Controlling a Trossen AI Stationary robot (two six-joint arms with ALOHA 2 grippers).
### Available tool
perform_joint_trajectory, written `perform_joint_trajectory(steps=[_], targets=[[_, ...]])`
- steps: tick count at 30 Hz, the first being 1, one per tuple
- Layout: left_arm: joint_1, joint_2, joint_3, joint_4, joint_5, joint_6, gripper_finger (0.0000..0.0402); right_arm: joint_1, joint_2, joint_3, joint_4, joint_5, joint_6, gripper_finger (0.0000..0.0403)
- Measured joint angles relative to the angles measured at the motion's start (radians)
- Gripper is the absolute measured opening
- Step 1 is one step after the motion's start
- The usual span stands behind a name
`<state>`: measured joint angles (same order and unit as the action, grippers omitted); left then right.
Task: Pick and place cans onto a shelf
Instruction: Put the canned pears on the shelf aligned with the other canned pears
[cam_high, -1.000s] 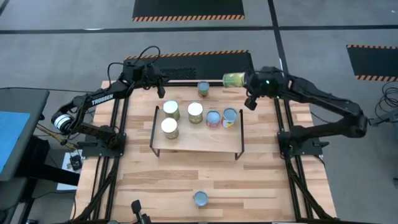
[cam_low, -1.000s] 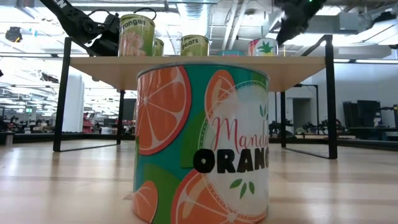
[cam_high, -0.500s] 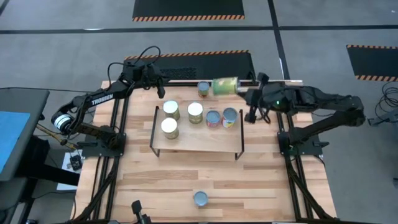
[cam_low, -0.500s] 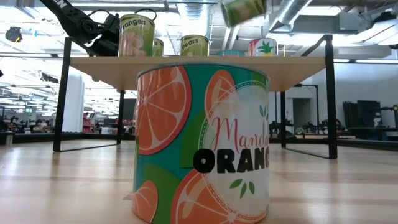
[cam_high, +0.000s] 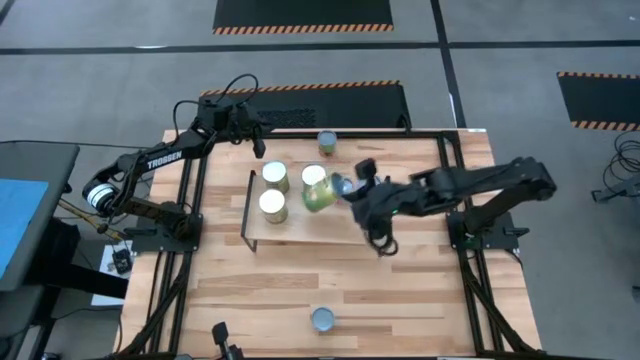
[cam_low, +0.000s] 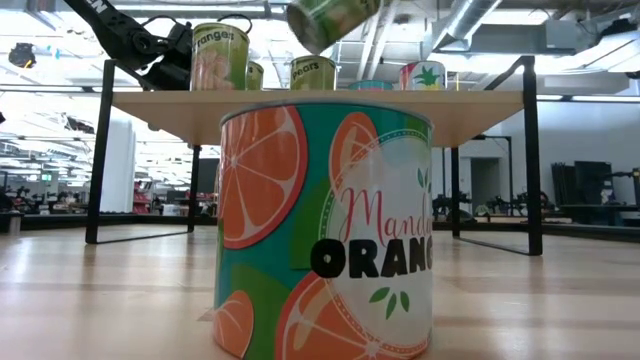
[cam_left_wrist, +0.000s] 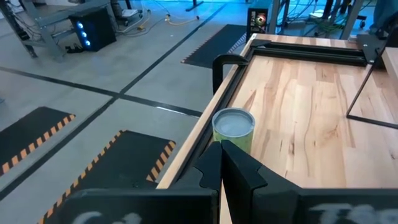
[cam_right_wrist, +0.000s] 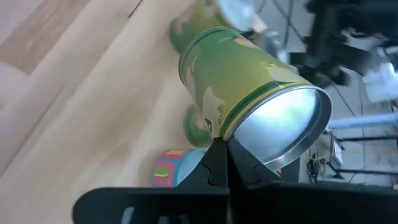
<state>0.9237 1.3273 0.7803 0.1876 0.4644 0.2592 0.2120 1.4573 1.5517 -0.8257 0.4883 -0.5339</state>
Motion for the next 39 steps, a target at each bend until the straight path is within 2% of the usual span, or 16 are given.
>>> perform_joint_trajectory(steps=[7, 13, 23, 35, 39], targets=[[-0.002, 0.000, 0.000, -0.006, 0.000, -0.001, 0.0000, 0.004, 0.134, 0.122, -0.122, -0.051, -0.076, 0.0002], [-0.002, 0.000, 0.000, -0.009, 0.000, 0.000, 0.0000, 0.011, 0.216, 0.210, -0.280, -0.054, -0.077, 0.0002], [-0.002, 0.000, 0.000, -0.013, 0.000, 0.005, 0.0000, 0.032, 0.336, 0.325, -0.445, -0.042, -0.077, 0.0003], [-0.002, 0.000, 0.000, -0.014, 0.000, 0.000, 0.0000, 0.029, 0.357, 0.344, -0.475, 0.006, -0.103, 0.0020], [-0.003, 0.000, 0.000, -0.013, 0.000, 0.000, 0.0000, 0.029, 0.355, 0.344, -0.472, 0.007, -0.111, 0.0009]])
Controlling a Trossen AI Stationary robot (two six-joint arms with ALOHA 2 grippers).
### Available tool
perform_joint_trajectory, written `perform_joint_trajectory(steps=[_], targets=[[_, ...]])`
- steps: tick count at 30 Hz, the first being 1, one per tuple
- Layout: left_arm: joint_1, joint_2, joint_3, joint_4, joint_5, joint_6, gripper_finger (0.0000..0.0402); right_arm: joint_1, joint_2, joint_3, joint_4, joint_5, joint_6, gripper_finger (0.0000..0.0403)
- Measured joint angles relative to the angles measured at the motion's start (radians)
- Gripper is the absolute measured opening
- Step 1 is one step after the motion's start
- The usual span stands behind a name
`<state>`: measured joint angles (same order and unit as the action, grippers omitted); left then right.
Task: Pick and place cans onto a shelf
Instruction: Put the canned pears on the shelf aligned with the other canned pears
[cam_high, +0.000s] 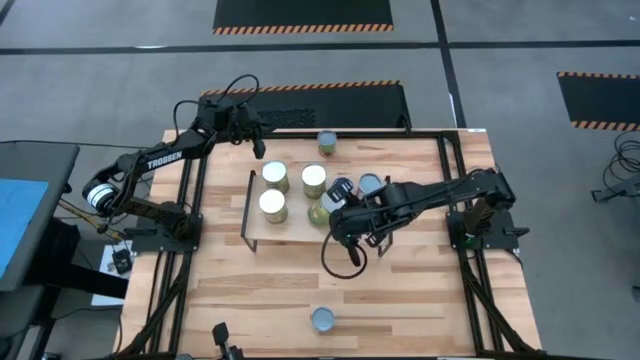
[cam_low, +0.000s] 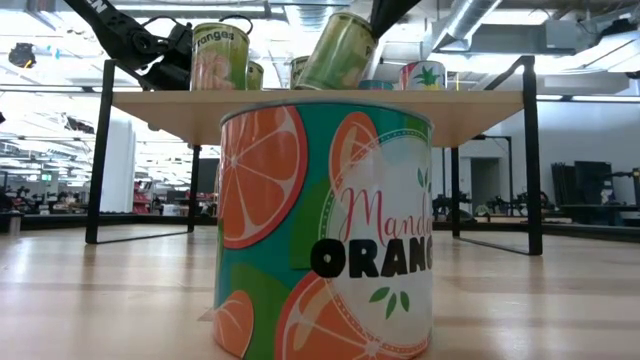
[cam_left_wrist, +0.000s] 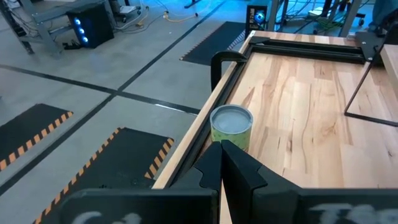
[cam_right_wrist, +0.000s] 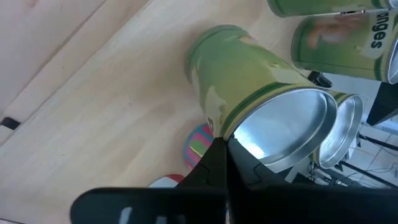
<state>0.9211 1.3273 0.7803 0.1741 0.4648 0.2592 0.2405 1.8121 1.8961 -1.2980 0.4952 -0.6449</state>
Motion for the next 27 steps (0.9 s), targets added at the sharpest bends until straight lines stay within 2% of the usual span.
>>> perform_joint_trajectory(steps=[5, 12, 17, 20, 23, 25, 27], targets=[[0.000, 0.000, 0.000, 0.000, 0.000, 0.000, 0.0000, 0.000, 0.000, 0.000, 0.008, 0.001, -0.019, 0.0012], [0.000, 0.000, 0.000, 0.000, 0.000, 0.000, 0.0000, 0.000, 0.000, 0.000, 0.032, 0.005, -0.019, 0.0083], [0.000, 0.000, 0.000, 0.000, 0.000, 0.000, 0.0000, 0.006, 0.000, 0.000, 0.057, 0.037, -0.019, 0.0102], [0.000, 0.000, 0.000, 0.000, 0.001, 0.001, 0.0000, 0.023, 0.001, 0.018, 0.048, 0.088, -0.014, 0.0095], [0.000, 0.000, 0.000, 0.000, 0.021, 0.004, 0.0000, 0.044, -0.014, 0.049, 0.034, 0.099, 0.034, 0.0073], [0.000, 0.000, 0.000, 0.000, 0.025, 0.009, 0.0000, 0.051, -0.047, 0.055, 0.021, 0.040, 0.104, 0.0047], [0.000, -0.001, 0.000, 0.000, 0.026, 0.018, 0.0000, 0.042, -0.096, 0.041, 0.021, -0.063, 0.200, 0.0016]])
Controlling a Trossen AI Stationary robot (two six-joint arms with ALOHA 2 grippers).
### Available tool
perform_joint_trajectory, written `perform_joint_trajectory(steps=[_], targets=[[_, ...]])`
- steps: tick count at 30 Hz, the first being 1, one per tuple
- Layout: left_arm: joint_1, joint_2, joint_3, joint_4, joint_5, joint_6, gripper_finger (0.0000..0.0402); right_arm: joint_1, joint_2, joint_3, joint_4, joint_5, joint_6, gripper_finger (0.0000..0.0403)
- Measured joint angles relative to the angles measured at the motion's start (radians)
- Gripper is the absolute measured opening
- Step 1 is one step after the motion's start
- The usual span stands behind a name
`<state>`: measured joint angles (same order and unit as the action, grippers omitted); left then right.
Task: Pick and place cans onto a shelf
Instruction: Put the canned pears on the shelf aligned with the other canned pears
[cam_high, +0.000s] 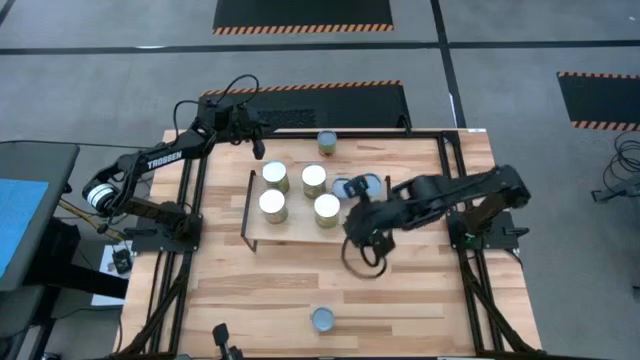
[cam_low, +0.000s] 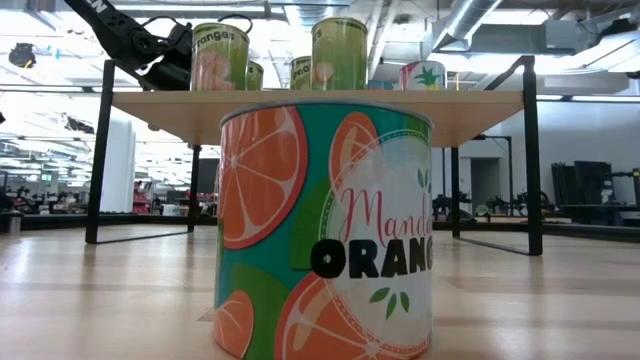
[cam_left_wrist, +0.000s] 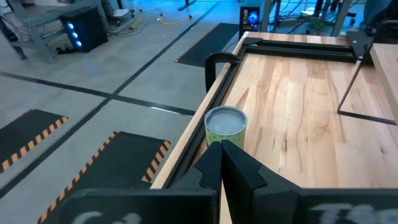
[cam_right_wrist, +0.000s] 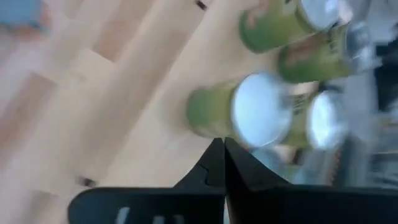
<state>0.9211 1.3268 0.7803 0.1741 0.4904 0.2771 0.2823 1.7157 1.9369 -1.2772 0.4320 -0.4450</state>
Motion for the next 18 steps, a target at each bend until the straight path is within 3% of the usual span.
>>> perform_joint_trajectory(steps=[4, 9, 13, 18], targets=[[0.000, -0.001, 0.000, 0.002, 0.000, 0.015, 0.0000, -0.013, -0.099, -0.176, 0.127, -0.088, 0.098, 0.0012], [0.000, -0.001, 0.000, 0.004, 0.000, 0.016, 0.0000, -0.033, -0.223, -0.510, 0.483, -0.181, 0.128, 0.0006], [0.000, -0.001, 0.000, 0.004, 0.000, 0.015, 0.0000, -0.049, -0.278, -0.703, 0.708, -0.169, 0.156, 0.0006], [0.000, -0.001, 0.000, 0.004, 0.000, 0.010, 0.0000, -0.088, -0.262, -0.787, 0.834, -0.122, 0.202, 0.0006]])
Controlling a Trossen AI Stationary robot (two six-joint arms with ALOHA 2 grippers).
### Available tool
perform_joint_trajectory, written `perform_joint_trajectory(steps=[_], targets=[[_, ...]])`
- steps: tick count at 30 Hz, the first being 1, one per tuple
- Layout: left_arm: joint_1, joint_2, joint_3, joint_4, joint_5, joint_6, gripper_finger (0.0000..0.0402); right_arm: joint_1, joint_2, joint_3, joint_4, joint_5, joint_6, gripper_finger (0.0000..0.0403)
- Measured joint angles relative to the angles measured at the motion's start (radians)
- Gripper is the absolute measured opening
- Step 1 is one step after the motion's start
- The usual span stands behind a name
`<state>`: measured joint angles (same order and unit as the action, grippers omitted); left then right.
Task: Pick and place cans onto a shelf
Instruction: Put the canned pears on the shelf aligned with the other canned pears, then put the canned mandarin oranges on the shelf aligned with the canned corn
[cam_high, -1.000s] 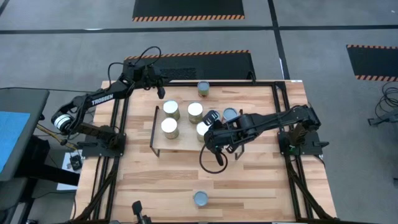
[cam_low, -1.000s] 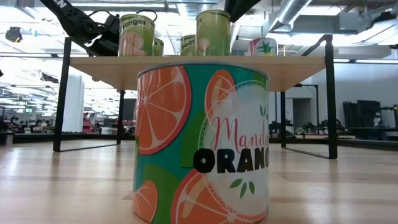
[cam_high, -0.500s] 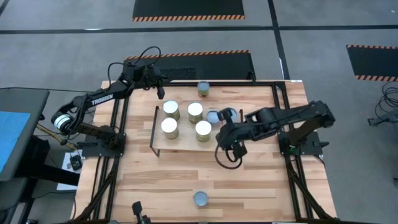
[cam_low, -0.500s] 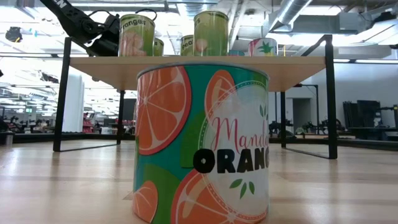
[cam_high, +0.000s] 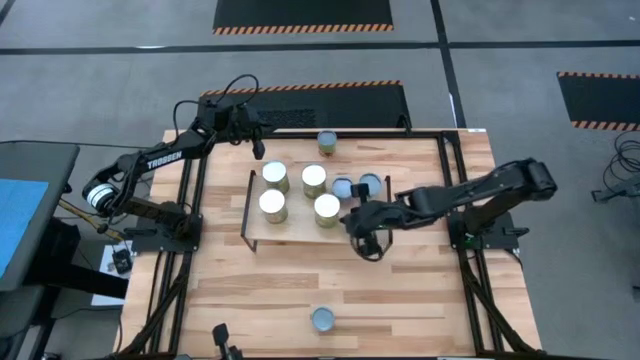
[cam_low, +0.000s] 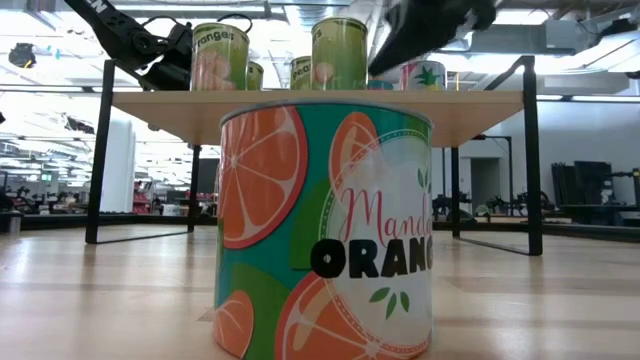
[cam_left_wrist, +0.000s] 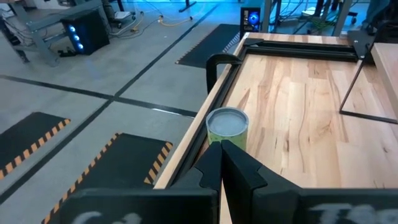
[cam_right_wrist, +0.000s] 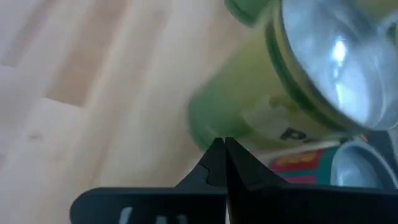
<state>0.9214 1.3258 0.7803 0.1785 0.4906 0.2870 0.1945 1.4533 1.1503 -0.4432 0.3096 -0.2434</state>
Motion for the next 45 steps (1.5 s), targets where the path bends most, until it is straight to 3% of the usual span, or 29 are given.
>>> perform_joint_trajectory(steps=[7, 14, 24, 29, 35, 40, 45], targets=[[0.000, 0.000, 0.000, 0.000, 0.000, -0.009, 0.0000, -0.036, 0.075, 0.000, 0.019, 0.041, 0.028, 0.0005], [0.000, 0.000, 0.000, 0.003, 0.000, -0.009, 0.0000, -0.047, 0.085, -0.002, 0.052, 0.093, 0.055, 0.0007], [-0.001, 0.000, 0.000, 0.002, 0.001, -0.011, 0.0000, -0.028, 0.083, 0.000, 0.090, 0.090, 0.053, 0.0009], [-0.001, 0.000, 0.000, -0.001, 0.001, -0.011, 0.0000, 0.040, 0.005, 0.025, -0.032, 0.081, 0.083, 0.0005], [-0.001, -0.007, 0.000, -0.001, 0.001, 0.002, 0.0000, 0.116, -0.107, 0.023, -0.236, 0.082, 0.267, 0.0005], [0.000, -0.023, -0.001, 0.015, 0.001, 0.025, 0.0000, 0.181, -0.173, 0.013, -0.242, 0.083, 0.278, 0.0005], [0.000, -0.046, -0.001, 0.022, 0.004, 0.015, 0.0000, 0.174, -0.281, -0.141, -0.065, 0.035, 0.219, 0.0003]])
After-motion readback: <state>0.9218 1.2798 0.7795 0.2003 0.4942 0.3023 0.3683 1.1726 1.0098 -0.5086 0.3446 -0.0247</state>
